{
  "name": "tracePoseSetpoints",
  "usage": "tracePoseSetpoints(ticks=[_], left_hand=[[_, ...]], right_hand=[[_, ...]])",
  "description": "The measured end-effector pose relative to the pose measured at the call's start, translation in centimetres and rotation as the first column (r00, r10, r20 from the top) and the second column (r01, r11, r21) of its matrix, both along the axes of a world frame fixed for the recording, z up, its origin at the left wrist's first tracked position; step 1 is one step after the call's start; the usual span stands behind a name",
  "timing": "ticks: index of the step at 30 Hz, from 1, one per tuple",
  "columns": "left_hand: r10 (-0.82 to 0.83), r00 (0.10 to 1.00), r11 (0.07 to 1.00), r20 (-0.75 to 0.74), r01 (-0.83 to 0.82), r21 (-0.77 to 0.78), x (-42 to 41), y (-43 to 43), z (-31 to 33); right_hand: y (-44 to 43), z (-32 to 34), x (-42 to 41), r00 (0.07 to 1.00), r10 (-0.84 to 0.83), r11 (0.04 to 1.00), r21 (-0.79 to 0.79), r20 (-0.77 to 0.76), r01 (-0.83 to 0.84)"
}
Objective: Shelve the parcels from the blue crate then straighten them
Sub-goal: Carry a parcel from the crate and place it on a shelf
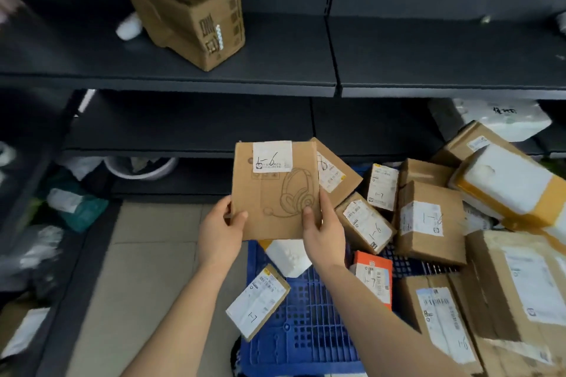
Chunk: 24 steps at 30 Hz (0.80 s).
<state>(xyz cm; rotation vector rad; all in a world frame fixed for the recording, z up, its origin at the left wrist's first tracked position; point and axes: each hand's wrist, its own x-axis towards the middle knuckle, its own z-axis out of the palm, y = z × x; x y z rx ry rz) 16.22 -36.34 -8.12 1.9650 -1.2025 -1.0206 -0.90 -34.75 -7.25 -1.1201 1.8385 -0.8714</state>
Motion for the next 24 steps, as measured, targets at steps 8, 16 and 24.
tracePoseSetpoints(ticks=[8, 16, 24], left_hand=[[0.386, 0.922, 0.905, -0.03, -0.385, -0.183, 1.7, 9.4, 5.7], [0.665, 0.747, 0.704, 0.018, -0.618, -0.35, 5.7, 22.0, 11.9], [0.875, 0.477, 0.463, 0.086, -0.77, -0.44, 11.2, 37.4, 16.3]], right_hand=[[2.9, 6.1, 2.7, 0.947, 0.318, 0.915, -0.249, -0.042, -0.318], [9.8, 11.5, 10.0, 0.783, 0.621, 0.705, -0.411, -0.038, -0.579], [20.8, 15.9, 19.6, 0.524, 0.851, 0.455, -0.46, -0.026, -0.762]])
